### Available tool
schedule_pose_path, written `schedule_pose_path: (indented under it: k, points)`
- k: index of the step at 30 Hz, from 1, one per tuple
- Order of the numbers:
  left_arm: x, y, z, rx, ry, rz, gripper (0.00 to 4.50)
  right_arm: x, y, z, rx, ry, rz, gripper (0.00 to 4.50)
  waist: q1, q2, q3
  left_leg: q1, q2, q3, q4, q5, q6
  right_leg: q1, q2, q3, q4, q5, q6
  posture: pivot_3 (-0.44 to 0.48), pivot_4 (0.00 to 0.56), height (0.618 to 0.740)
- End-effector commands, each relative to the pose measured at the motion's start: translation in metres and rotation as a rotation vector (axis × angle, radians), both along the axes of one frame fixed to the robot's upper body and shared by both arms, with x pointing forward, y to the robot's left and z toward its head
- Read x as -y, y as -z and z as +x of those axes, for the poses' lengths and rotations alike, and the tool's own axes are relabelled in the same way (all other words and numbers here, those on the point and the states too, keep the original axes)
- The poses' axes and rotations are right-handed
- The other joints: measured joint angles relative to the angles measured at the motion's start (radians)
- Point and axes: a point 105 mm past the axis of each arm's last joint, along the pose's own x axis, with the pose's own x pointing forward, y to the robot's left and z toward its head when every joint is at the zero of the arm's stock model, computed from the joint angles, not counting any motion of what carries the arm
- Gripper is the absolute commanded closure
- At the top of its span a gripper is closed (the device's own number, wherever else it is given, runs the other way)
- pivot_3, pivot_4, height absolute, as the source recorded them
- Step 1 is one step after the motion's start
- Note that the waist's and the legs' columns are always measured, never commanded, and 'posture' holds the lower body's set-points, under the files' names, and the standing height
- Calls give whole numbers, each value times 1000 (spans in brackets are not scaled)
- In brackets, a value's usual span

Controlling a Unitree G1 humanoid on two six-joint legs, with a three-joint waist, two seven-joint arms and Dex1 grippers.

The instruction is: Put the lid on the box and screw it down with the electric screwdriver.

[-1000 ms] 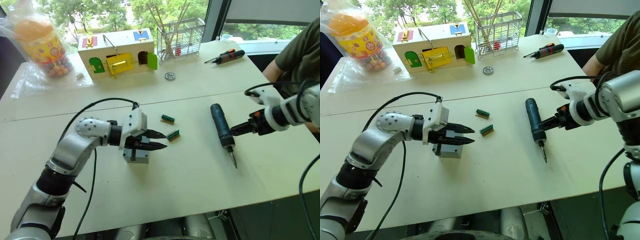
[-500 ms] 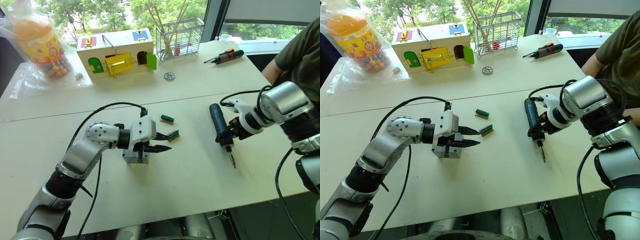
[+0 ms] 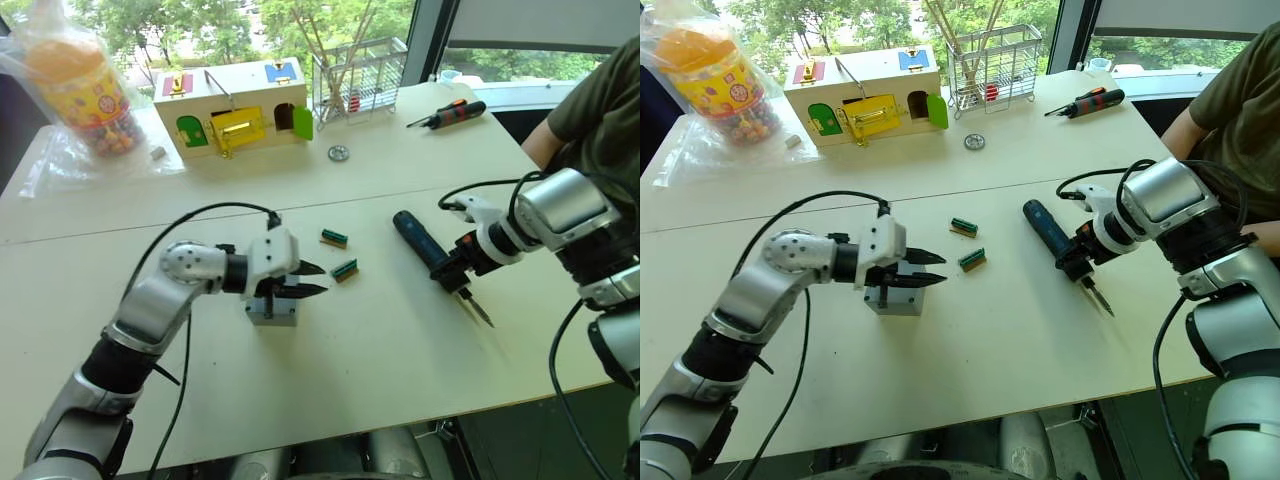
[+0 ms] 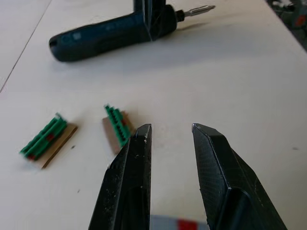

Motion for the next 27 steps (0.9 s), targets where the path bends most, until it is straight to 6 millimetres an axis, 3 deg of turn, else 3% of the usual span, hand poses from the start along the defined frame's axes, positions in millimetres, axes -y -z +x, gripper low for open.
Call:
schedule_pose_path:
  k: [1,4,8,11,13,20,23,27]
  points:
    - [-21,-20,8,12,-53,-54,3171,-11,-89,29,320,45,170,2746,0,4,2,-1,0,1,-1,0,0,-2,0,0,1,0,0,0,150,740]
    - [-38,-31,9,-22,-95,-79,3171,-32,-138,30,509,35,408,2746,1,4,2,-7,1,0,-3,0,-1,-11,0,-1,5,0,0,0,150,740]
    - [-55,-33,3,-87,-127,-68,3171,-60,-195,18,968,-10,747,2746,-2,2,1,-11,1,-4,-2,1,-2,-14,0,-4,7,0,0,0,150,740]
    - [-62,-29,1,-143,-159,-60,3171,-81,-203,-10,1057,-20,1123,2746,-2,2,1,-11,0,-4,0,2,-4,-12,0,-4,8,0,0,0,150,740]
    - [-64,-25,-1,-174,-167,-55,3171,-97,-199,-23,1073,-49,1258,2746,4,3,2,-10,0,-6,2,3,-4,-11,0,-4,9,0,0,0,150,740]
    - [-67,-16,-10,-226,-180,1,3171,-170,-140,-58,1118,-336,1108,2746,-25,3,1,-10,-3,-7,2,3,-4,-10,0,-2,10,0,0,0,150,740]
    - [-68,-1,-8,-244,-212,21,3171,-183,-110,-63,1092,-378,1089,2746,-35,3,1,-6,-1,-7,-2,3,-4,-9,1,-2,10,0,0,0,150,740]
    - [-68,13,-10,-254,-223,44,3171,-194,-89,-62,1094,-387,1058,2746,-39,3,1,-5,-1,-6,-3,3,-4,-8,1,-2,10,0,0,0,150,740]
